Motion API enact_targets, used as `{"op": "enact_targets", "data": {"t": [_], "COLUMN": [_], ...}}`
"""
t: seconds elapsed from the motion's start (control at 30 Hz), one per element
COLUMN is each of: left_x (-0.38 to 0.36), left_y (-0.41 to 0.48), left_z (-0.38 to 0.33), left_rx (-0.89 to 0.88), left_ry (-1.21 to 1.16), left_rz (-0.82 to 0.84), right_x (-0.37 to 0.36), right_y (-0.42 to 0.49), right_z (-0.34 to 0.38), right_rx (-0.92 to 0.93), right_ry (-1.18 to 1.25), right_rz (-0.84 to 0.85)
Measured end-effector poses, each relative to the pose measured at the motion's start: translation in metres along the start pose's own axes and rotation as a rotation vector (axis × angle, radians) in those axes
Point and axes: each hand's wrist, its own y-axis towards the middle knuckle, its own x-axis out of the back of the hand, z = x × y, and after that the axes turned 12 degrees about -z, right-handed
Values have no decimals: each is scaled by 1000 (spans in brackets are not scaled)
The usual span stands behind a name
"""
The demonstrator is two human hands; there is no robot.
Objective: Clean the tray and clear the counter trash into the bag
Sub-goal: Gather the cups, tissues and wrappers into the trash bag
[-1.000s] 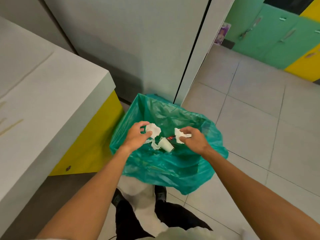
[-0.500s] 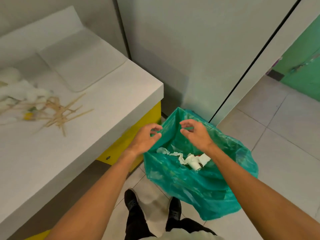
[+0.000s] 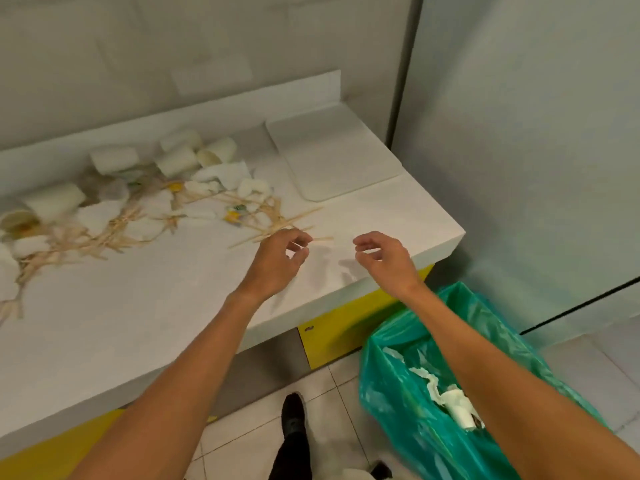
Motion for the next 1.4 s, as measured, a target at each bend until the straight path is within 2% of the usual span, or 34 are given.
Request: {"op": "enact_targets", "data": {"t": [0.3, 0.43, 0.7, 1.0, 1.2, 1.4], "left_x": [84, 107, 122, 106, 106, 110], "left_y": [63, 100, 147, 173, 181, 175], "left_z": [90, 118, 138, 150, 148, 147], "left_rx": [98, 121, 48, 161, 117, 18], "left_ry": [131, 174, 154, 169, 251, 263], "left_rz": [-221, -253, -102, -2, 70, 151], "right_x": [-118, -161, -230, -262, -256, -243], "right_y": [56, 78, 101, 117, 124, 128], "right_z": [62, 81, 93, 99, 104, 103], "right_rx": [81, 92, 158, 206, 61, 67], "right_ry": [-34, -62, -229, -527, -497, -424], "right_rz": [168, 204, 256, 178, 210, 209]}}
